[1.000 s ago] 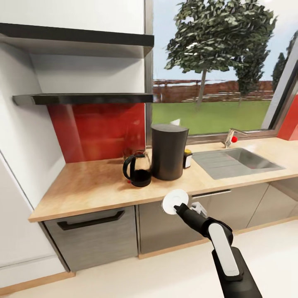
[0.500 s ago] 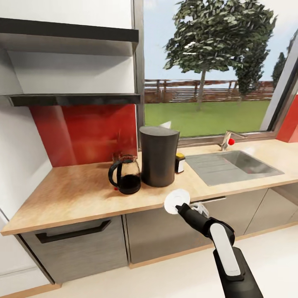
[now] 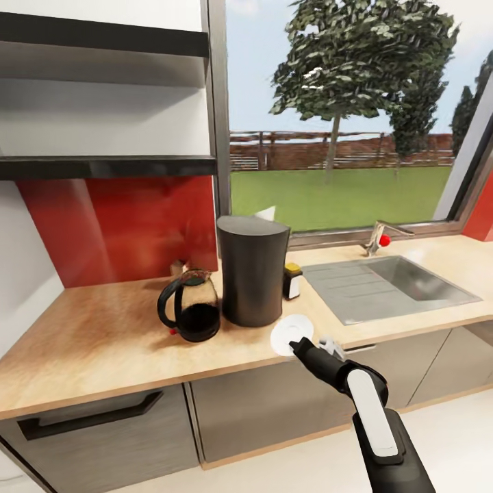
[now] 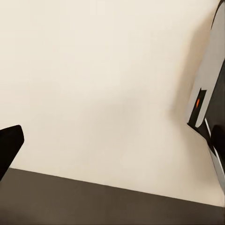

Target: Set up a coffee station on the kitchen countertop: keep the coffee maker on the countertop, move the bottle of coffee from the kitchen shelf to the counter next to the coffee maker, place a paper coffee filter on top of the coffee maker, put the saucer next to the coffee maker with the coffee cup on the saucer, and place the electric kettle next to the coffee maker.

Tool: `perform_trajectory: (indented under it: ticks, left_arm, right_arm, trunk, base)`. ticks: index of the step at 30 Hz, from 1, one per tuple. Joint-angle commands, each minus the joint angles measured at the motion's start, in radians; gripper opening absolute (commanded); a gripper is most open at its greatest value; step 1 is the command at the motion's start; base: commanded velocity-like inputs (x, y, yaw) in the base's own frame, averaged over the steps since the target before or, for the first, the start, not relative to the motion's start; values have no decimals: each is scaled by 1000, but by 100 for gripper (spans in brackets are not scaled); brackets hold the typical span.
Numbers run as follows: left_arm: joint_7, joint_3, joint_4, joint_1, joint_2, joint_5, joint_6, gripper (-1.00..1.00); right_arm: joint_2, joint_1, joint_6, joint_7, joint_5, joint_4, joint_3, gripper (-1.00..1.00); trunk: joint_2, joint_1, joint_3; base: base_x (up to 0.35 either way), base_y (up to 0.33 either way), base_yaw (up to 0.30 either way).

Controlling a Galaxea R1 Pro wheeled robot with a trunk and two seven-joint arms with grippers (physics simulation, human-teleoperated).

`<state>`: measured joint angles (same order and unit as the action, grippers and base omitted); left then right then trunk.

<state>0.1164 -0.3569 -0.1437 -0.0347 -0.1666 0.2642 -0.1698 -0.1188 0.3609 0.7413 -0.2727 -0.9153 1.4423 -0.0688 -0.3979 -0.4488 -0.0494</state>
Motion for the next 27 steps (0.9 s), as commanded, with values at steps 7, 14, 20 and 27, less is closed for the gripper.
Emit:
perform_trajectory:
  ticks: [7, 14, 20, 27]
  left_arm:
    - [0, -8, 2, -1, 1, 11, -5, 100]
    - [118, -10, 5, 2, 2, 40, -9, 100]
    - [141, -13, 46, 2, 2, 51, -8, 100]
    - [142, -13, 51, 2, 2, 52, -9, 100]
  right_arm:
    - [-2, 1, 10, -10, -11, -1, -2, -100]
    - [-2, 1, 10, -11, -10, -3, -34, -100]
    - [-2, 1, 11, -12, -7, -16, -99, -100]
    - [-2, 1, 11, -13, -5, -38, -101, -100]
  trunk:
    - [-2, -1, -2]
    - [-2, -1, -2]
    - [-2, -1, -2]
    - [-2, -1, -2]
  base:
    - [330, -6, 0]
    - [300, -108, 0]
    - [125, -66, 0]
    - [4, -2, 0]
